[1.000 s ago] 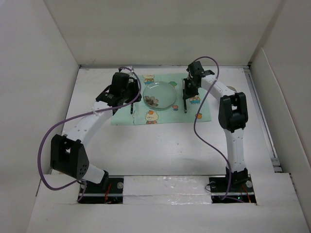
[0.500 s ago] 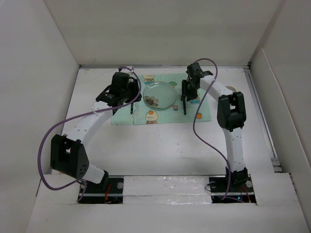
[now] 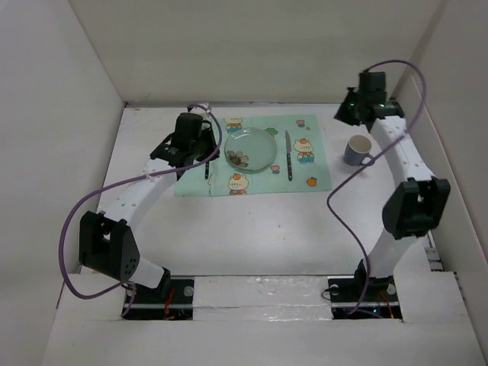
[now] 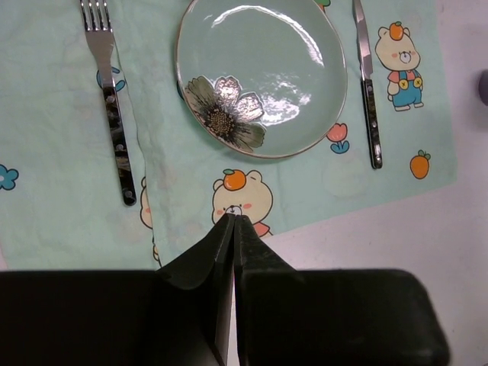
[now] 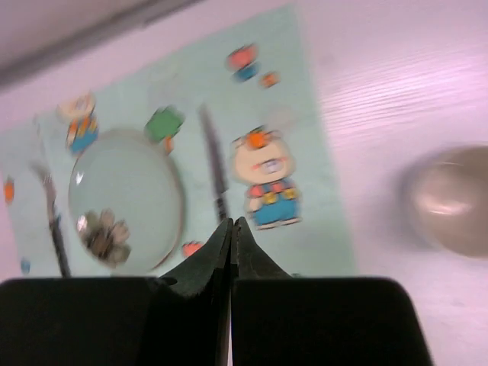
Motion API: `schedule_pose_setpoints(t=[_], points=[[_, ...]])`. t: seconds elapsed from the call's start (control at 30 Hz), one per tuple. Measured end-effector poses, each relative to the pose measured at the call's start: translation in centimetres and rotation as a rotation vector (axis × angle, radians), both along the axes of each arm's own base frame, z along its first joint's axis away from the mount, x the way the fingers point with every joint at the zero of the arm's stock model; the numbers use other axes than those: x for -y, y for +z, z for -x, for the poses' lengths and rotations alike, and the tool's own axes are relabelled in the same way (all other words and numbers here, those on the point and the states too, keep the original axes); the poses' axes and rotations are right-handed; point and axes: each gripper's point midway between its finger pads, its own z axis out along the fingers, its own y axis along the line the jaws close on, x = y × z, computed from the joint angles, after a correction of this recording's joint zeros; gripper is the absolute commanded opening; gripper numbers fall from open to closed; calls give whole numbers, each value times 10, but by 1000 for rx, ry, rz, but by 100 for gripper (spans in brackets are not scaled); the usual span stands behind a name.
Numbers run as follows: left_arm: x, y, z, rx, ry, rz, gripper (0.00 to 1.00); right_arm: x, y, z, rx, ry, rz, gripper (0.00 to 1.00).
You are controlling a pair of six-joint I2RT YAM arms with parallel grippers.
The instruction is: Set the dinner table for one person
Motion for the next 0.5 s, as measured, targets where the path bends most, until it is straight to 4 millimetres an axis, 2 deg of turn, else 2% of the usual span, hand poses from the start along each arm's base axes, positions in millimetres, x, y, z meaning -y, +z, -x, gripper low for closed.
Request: schedule_pose_setpoints(t=[0.1,0.13,0.2,0.23,0.33,0.5], points=[[0,1,1,2,-3,3,0,81,28,19,83,-235,0,21],[0,3,1,5,-4,5,5,107,32,24,97,-312,6,32],[1,6,2,13,-8,10,13,145,29,34,94,-427,14,43],[1,9,3,18,-9,13,18,158,25,37,82,-465,21,47],[1,16,5,34,-14,23,22,173,-2,41,13,-513,33,47],[1,17,9,37,-21,28,22,172,-51,37,-110,-479,20,47]])
